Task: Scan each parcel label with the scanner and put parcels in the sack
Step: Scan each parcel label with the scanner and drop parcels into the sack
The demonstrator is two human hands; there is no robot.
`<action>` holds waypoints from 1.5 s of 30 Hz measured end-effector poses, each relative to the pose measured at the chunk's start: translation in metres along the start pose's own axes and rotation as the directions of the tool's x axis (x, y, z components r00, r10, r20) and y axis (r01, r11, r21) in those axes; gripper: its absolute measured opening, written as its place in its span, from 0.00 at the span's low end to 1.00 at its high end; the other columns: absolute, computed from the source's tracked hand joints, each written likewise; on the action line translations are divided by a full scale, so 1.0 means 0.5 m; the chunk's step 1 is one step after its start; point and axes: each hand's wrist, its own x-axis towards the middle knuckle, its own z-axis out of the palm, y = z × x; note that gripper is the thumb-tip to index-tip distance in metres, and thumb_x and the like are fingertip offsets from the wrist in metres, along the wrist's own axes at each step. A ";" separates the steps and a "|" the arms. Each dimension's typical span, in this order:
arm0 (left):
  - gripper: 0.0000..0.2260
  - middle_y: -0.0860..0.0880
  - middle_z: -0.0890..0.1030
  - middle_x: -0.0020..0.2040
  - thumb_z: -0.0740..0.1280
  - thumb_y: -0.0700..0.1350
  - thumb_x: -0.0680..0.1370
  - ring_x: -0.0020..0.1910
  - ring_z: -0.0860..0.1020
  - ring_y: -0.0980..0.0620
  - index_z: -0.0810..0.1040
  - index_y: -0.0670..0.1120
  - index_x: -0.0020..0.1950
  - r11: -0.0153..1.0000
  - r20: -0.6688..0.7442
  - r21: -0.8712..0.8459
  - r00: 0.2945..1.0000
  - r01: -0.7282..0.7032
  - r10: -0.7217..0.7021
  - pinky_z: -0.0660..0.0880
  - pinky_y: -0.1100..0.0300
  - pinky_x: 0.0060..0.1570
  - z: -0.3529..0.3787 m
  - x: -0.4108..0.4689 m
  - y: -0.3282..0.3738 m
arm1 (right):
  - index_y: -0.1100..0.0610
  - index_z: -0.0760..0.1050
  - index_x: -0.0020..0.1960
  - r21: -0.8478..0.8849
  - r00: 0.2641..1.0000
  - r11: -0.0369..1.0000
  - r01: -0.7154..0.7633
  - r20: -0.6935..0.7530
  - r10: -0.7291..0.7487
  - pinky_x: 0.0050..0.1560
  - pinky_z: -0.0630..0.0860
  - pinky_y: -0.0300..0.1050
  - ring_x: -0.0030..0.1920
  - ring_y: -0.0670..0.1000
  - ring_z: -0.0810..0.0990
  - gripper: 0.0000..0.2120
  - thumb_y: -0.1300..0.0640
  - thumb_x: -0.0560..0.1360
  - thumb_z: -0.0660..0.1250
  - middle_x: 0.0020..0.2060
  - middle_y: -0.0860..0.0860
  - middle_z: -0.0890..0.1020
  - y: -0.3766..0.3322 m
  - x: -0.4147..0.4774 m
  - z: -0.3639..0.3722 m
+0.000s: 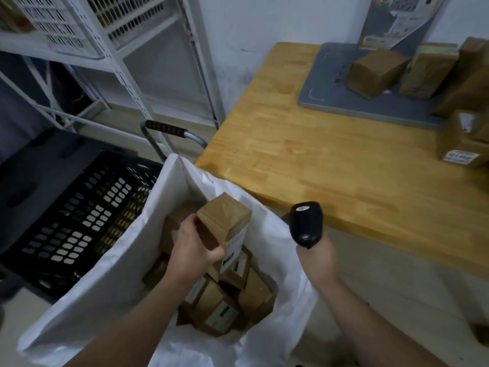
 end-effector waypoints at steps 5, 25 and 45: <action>0.40 0.49 0.70 0.64 0.78 0.52 0.65 0.61 0.72 0.52 0.62 0.46 0.71 0.969 0.166 0.194 0.979 -0.150 0.118 0.71 0.61 0.54 0.042 -0.006 0.014 | 0.48 0.68 0.39 0.257 0.976 0.961 0.102 -0.211 -0.047 0.35 0.69 0.32 0.32 0.41 0.73 0.21 0.74 0.70 0.68 0.32 0.45 0.73 -0.043 -0.025 -0.033; 0.41 0.44 0.66 0.68 0.67 0.66 0.71 0.66 0.67 0.44 0.57 0.45 0.75 0.811 0.406 0.540 0.914 -0.226 -0.016 0.67 0.50 0.66 0.204 0.053 -0.021 | 0.52 0.64 0.34 0.290 0.967 0.944 0.158 -0.238 -0.088 0.25 0.64 0.27 0.23 0.39 0.70 0.22 0.78 0.68 0.64 0.27 0.48 0.67 -0.057 0.002 -0.051; 0.15 0.49 0.77 0.56 0.64 0.49 0.79 0.54 0.75 0.50 0.76 0.45 0.63 0.894 0.157 0.138 0.901 -0.427 0.406 0.71 0.59 0.50 0.229 0.048 0.379 | 0.58 0.70 0.47 0.025 0.979 0.999 0.043 -0.199 -0.037 0.23 0.63 0.30 0.30 0.49 0.73 0.07 0.66 0.73 0.67 0.29 0.49 0.73 -0.009 0.109 -0.327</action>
